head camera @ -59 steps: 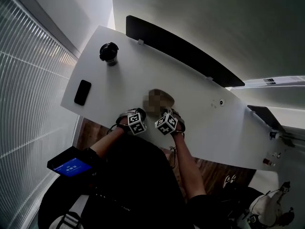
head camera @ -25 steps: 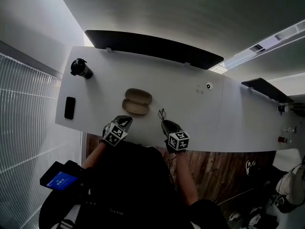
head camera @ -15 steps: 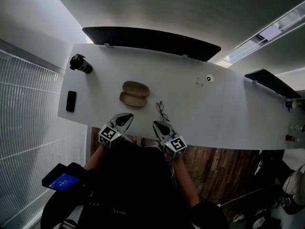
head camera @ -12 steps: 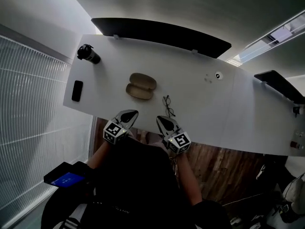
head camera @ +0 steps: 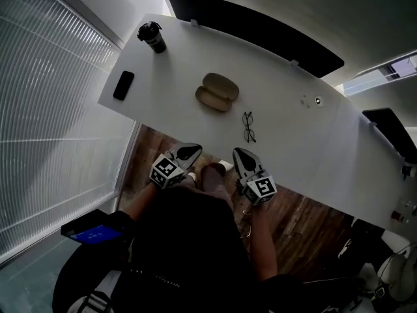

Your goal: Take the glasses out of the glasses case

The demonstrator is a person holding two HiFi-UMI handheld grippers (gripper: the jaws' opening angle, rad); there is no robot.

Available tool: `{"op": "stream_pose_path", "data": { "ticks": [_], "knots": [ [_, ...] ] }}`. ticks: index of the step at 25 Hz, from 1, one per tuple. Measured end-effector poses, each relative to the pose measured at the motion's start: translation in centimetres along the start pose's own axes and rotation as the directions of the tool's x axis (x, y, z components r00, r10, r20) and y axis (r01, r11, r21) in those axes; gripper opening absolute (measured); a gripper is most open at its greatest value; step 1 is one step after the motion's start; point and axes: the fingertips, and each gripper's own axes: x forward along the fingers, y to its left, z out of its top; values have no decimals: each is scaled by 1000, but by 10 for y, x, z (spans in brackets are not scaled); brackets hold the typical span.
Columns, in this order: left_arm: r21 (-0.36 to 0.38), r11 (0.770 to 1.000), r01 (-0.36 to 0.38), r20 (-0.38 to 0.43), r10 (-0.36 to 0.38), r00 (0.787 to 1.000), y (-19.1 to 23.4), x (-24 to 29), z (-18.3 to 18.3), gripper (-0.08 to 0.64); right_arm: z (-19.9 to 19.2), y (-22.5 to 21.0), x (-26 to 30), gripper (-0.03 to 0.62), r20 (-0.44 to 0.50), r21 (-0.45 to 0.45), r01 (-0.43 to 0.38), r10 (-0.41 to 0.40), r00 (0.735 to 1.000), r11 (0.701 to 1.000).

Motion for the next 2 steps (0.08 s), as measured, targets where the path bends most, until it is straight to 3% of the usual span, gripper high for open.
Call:
{"op": "stream_pose_path", "data": {
  "ticks": [2],
  "knots": [
    [6,1000,12,8,-12,1000,-7,-15,-12,8,-15,14,-7,6,8,11,15,-15,1000,1000]
  ]
}}
